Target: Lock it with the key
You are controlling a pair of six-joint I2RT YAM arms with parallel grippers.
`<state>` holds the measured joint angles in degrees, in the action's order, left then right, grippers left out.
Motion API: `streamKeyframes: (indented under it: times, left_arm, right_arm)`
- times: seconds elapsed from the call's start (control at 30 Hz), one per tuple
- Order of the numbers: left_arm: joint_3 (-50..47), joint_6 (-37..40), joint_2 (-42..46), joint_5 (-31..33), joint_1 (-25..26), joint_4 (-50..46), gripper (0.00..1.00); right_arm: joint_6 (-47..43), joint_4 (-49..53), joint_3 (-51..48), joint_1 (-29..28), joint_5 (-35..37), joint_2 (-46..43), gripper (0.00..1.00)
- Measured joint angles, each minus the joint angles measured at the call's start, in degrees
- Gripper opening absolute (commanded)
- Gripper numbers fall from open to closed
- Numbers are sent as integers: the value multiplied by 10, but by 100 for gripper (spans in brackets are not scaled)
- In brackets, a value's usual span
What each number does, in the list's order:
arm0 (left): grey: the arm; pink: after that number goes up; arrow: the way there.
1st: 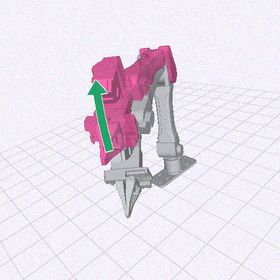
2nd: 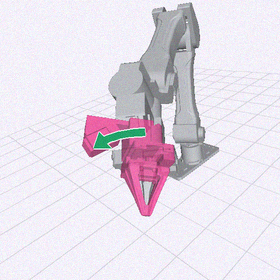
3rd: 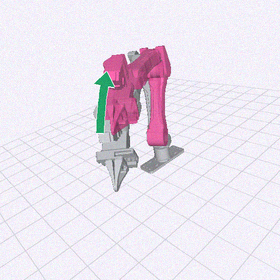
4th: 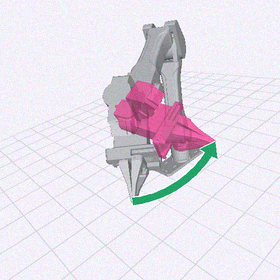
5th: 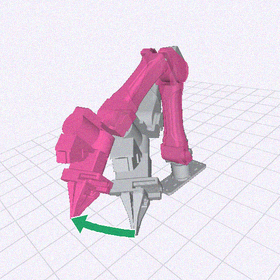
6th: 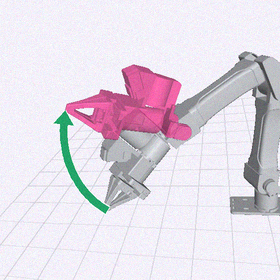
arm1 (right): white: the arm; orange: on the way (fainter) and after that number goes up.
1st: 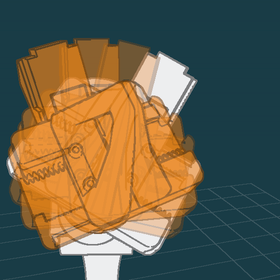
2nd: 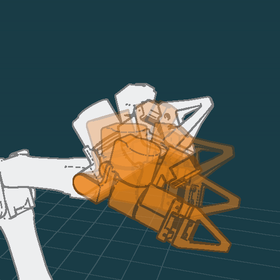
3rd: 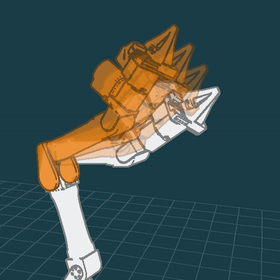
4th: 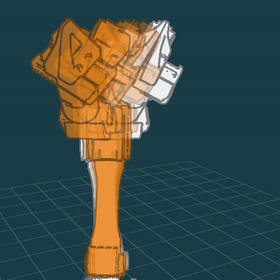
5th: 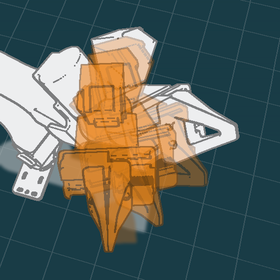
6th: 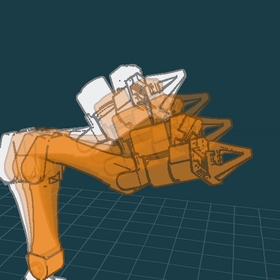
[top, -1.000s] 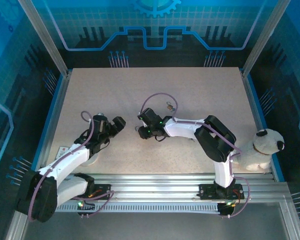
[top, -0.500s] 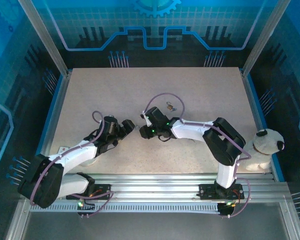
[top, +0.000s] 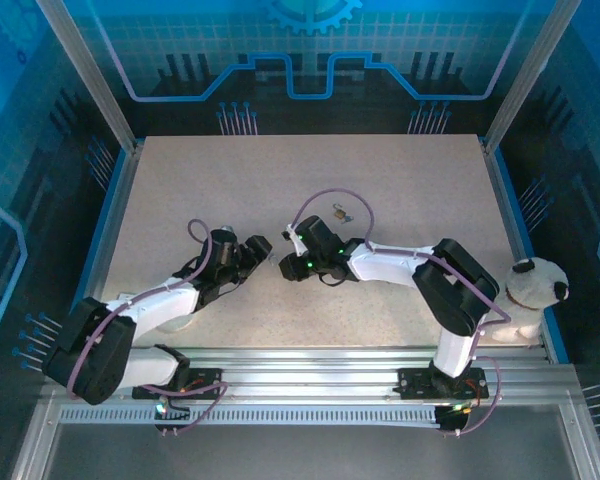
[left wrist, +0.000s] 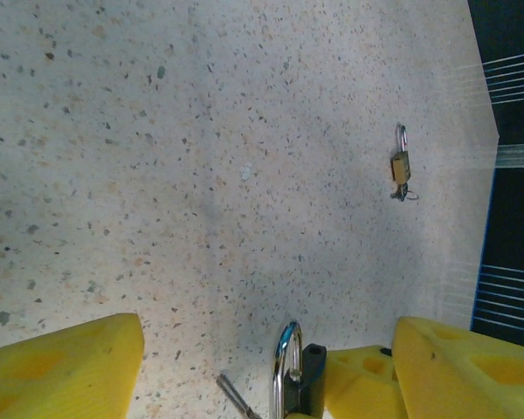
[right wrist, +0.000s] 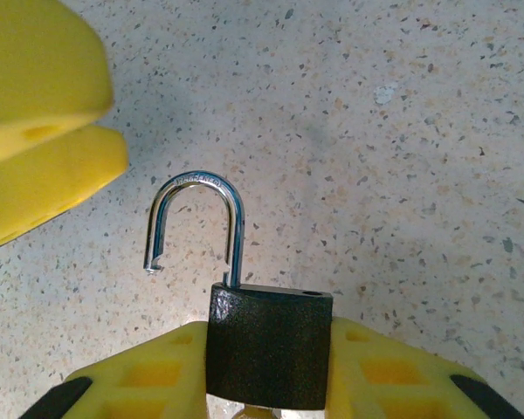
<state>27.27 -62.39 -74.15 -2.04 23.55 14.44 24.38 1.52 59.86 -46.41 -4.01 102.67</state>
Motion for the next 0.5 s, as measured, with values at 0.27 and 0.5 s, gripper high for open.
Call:
streamKeyframes:
  times: [0.27,0.5]
  left_arm:
    - [0,-10,-16,-17,3,30,57]
    - [0,-21,-26,-24,5,49,46]
  right_arm:
    - [1,-5,0,0,-10,-9,30]
    - [4,-12,-6,0,-17,-10,29]
